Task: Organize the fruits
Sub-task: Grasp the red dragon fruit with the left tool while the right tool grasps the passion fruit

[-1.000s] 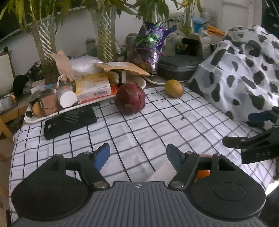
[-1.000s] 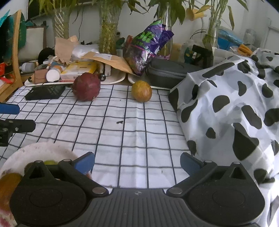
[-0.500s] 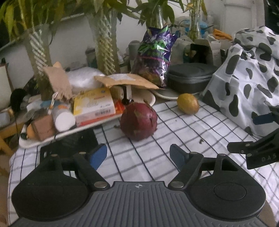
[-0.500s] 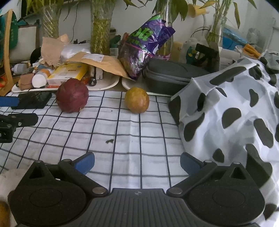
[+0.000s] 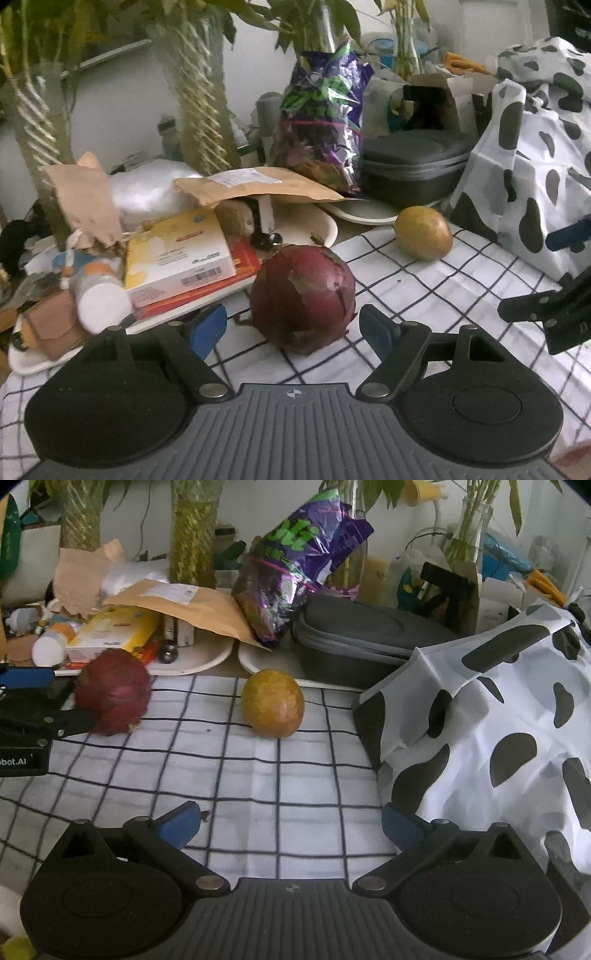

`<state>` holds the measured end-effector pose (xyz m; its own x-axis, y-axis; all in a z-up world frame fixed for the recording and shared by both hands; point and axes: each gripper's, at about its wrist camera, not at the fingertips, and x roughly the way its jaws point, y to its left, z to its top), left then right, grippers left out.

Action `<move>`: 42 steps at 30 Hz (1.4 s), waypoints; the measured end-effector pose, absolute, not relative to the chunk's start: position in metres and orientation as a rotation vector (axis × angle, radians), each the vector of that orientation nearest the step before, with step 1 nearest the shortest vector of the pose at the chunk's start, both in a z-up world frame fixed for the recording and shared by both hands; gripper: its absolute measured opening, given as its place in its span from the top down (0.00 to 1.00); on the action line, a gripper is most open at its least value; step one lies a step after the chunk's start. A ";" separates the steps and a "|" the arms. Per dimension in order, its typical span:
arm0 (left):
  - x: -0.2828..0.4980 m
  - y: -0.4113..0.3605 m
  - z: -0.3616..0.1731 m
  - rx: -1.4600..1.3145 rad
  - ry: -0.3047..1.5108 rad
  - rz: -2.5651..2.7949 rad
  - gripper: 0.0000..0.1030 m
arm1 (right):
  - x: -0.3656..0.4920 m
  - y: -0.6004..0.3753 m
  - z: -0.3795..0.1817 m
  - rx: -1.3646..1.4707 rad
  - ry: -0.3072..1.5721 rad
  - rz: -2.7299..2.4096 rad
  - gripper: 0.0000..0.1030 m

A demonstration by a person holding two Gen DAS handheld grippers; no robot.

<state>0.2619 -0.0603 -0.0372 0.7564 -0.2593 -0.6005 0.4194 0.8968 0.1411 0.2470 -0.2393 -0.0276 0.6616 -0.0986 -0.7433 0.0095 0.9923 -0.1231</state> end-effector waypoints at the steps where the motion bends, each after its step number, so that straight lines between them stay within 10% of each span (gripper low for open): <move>1: 0.264 -0.061 -0.039 0.277 0.603 -0.381 0.24 | 0.250 -0.241 -0.029 -0.114 0.848 -0.066 0.00; 27: 0.312 -0.063 -0.068 0.207 0.657 -0.469 0.26 | 0.318 -0.237 -0.053 -0.146 0.710 0.004 0.01; 38: 0.311 -0.060 -0.061 0.182 0.691 -0.471 0.34 | 0.336 -0.226 -0.060 -0.181 0.661 0.013 0.45; 42: 0.307 -0.060 -0.058 0.184 0.702 -0.474 0.34 | 0.336 -0.226 -0.058 -0.192 0.672 0.015 0.45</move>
<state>0.3073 -0.0601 -0.0582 0.6630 -0.3561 -0.6585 0.4777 0.8785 0.0058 0.3363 -0.2261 -0.0583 0.7835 -0.0481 -0.6196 -0.0755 0.9823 -0.1717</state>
